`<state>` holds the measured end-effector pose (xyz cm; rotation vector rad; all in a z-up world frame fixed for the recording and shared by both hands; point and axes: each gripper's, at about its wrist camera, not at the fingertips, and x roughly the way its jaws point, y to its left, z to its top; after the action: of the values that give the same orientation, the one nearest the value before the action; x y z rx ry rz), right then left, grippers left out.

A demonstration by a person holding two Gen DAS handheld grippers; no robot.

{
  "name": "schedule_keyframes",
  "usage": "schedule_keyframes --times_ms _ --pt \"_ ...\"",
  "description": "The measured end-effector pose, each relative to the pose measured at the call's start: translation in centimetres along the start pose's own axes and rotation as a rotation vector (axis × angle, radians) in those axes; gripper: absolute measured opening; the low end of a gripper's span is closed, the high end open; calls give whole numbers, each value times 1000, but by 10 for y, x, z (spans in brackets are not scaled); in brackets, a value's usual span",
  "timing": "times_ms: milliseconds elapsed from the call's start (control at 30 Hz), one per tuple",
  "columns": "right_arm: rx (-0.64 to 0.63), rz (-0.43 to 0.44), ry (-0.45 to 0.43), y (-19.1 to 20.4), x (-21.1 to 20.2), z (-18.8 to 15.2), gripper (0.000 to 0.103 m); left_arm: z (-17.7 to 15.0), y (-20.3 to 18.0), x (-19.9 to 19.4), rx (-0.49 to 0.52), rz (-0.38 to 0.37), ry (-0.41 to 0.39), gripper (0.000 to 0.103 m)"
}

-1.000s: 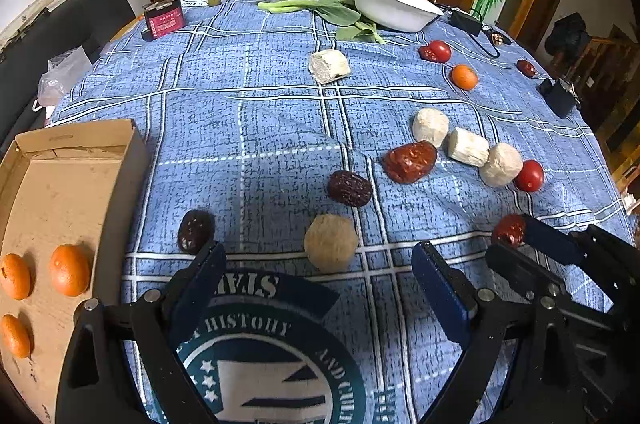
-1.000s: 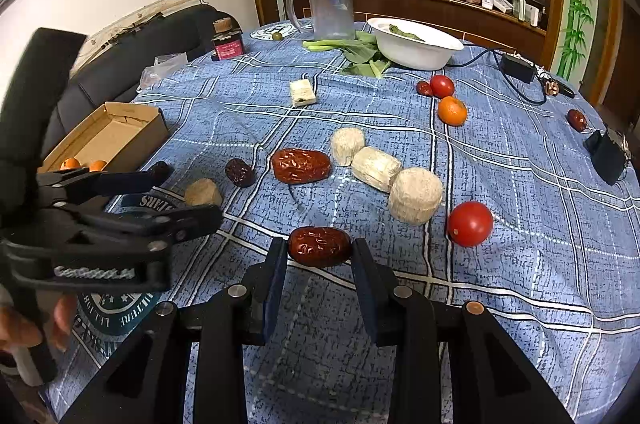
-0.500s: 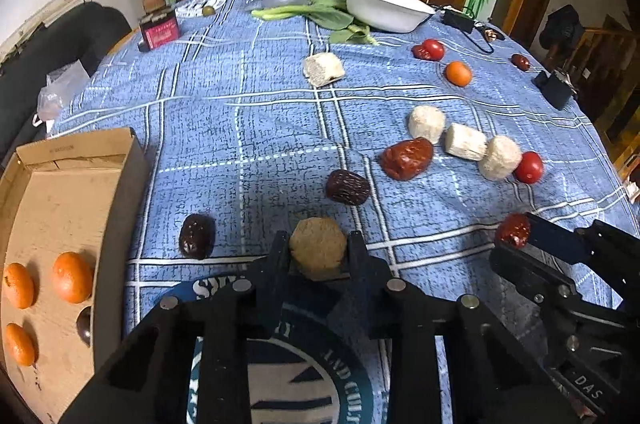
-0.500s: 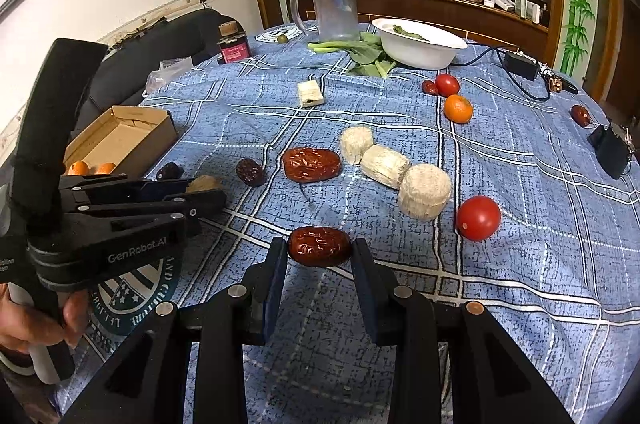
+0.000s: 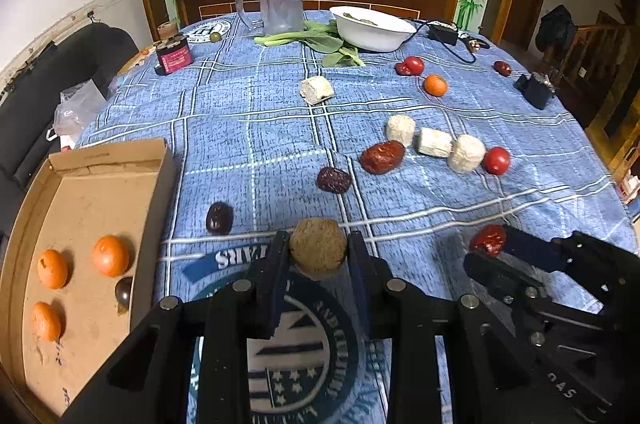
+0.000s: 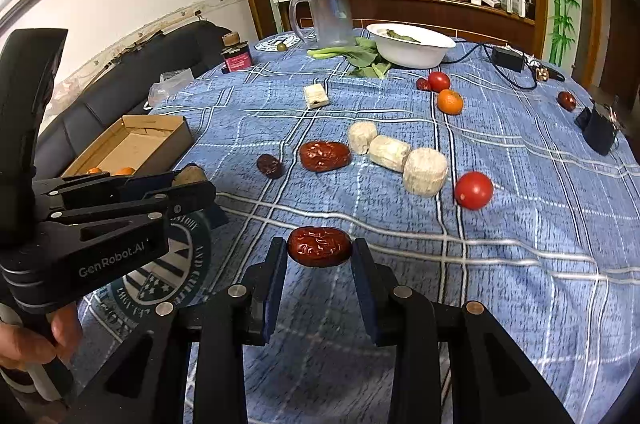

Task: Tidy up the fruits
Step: 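Carry the cake and jujube into the cardboard box and open both tools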

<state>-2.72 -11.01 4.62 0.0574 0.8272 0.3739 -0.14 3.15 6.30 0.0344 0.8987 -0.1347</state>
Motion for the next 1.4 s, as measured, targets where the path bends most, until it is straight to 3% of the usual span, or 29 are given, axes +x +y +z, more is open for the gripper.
schedule_keyframes --times_ms 1033,1400 --pt "-104 63 -26 95 -11 -7 36 -44 54 -59 -53 109 -84 28" --pt "-160 119 -10 137 3 -2 36 -56 104 -71 -133 70 -53 28"
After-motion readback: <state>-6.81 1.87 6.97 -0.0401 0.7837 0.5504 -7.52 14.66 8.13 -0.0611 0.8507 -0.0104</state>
